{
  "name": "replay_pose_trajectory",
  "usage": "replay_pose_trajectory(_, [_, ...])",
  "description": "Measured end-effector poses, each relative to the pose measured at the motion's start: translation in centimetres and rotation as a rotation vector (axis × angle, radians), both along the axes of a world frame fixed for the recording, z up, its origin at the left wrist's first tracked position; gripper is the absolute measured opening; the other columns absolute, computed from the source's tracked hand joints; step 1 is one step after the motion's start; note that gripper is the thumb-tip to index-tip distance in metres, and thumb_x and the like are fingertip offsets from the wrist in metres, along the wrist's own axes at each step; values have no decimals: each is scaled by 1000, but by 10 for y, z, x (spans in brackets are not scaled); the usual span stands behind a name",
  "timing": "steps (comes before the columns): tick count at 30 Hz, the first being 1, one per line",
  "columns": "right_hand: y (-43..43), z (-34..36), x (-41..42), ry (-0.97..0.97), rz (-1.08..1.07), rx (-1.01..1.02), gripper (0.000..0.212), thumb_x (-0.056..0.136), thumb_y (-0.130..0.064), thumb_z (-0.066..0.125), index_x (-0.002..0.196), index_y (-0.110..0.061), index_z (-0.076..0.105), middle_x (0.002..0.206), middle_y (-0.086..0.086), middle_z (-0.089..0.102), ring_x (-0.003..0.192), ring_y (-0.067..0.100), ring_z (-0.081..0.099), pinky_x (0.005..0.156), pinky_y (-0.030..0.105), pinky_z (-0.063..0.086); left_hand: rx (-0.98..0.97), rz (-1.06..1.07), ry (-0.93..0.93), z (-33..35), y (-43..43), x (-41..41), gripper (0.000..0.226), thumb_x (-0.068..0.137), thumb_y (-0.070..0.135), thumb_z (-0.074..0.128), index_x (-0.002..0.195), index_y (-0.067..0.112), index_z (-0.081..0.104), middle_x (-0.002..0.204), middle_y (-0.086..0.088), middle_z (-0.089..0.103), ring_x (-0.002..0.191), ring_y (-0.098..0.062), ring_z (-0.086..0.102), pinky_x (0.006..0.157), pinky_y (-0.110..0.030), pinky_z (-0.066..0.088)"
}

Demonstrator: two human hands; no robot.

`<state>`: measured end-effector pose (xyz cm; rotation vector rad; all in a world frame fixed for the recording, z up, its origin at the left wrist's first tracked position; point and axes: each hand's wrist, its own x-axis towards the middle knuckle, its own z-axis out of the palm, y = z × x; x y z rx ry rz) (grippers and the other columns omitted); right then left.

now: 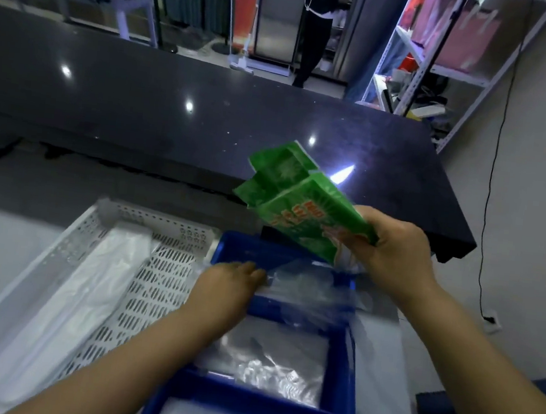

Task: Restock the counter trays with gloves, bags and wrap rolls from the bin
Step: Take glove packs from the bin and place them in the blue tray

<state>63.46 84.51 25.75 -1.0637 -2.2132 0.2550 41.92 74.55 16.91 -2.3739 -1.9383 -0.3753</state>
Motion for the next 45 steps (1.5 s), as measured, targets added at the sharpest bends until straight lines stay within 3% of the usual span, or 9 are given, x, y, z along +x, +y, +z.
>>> replay_pose_trajectory(3, [1, 6, 15, 92, -23, -21, 25, 79, -27, 73, 103, -28, 70, 79, 2, 74, 69, 23, 67, 62, 42, 53, -199, 83, 25, -13, 34, 1, 24, 79, 13, 57, 103, 14, 61, 103, -9, 62, 96, -31, 61, 68, -34, 45])
replay_pose_trajectory(6, [-1, 4, 26, 181, -48, -62, 24, 78, -24, 74, 101, -29, 69, 78, -1, 73, 68, 16, 66, 62, 41, 53, -439, 55, 110, -29, 58, 2, 35, 87, 19, 53, 122, 23, 57, 124, -7, 52, 115, -29, 50, 87, -38, 41])
replay_pose_trajectory(11, [-4, -3, 41, 210, -84, -90, 26, 78, -31, 70, 104, -32, 65, 82, -6, 72, 73, 17, 67, 65, 44, 54, -646, 150, -19, -43, 72, 3, 47, 81, 24, 65, 124, 15, 47, 131, -13, 41, 120, -35, 46, 95, -42, 40])
replay_pose_trajectory(22, [-10, -13, 38, 199, -118, -84, 31, 77, -33, 72, 107, -34, 64, 80, -16, 69, 72, 8, 65, 64, 38, 55, -584, 162, -53, -39, 70, 8, 59, 85, 1, 56, 138, 12, 34, 136, -14, 44, 121, -35, 49, 94, -39, 44])
replay_pose_trajectory(31, [-12, -16, 31, 121, -153, -91, 28, 76, -23, 74, 103, -31, 69, 76, -11, 70, 70, 15, 65, 62, 39, 54, -461, 210, 102, -39, 63, 5, 40, 89, 14, 51, 127, 25, 53, 121, -9, 59, 111, -30, 54, 85, -32, 44])
replay_pose_trajectory(34, [-13, -17, 29, 102, -171, -89, 28, 76, -24, 74, 102, -33, 69, 76, -12, 70, 70, 14, 65, 63, 37, 54, -195, 94, 151, -32, 52, 5, 35, 73, 13, 67, 108, 21, 66, 96, -7, 69, 93, -27, 60, 74, -29, 45])
replay_pose_trajectory(37, [-14, -14, 27, 82, -150, -77, 26, 76, -25, 74, 101, -33, 70, 78, -10, 72, 70, 15, 66, 62, 37, 53, -186, 39, 93, -17, 37, 5, 35, 69, 10, 68, 104, 14, 65, 90, -11, 67, 80, -31, 65, 59, -32, 45])
replay_pose_trajectory(40, [-14, -7, 22, 56, -114, -64, 25, 78, -26, 74, 102, -30, 70, 79, -10, 72, 70, 14, 66, 61, 35, 53, -127, -25, 174, 3, 14, 3, 37, 35, 16, 86, 68, 18, 69, 55, -3, 58, 39, -21, 56, 32, -19, 30])
replay_pose_trajectory(45, [-12, -4, -3, -69, -34, -35, 27, 76, -27, 74, 101, -34, 69, 75, -5, 73, 68, 23, 67, 61, 34, 52, -13, -145, 171, 3, -34, 1, 32, 33, 15, 81, 59, 18, 62, 52, -1, 56, 40, -20, 54, 34, -22, 32])
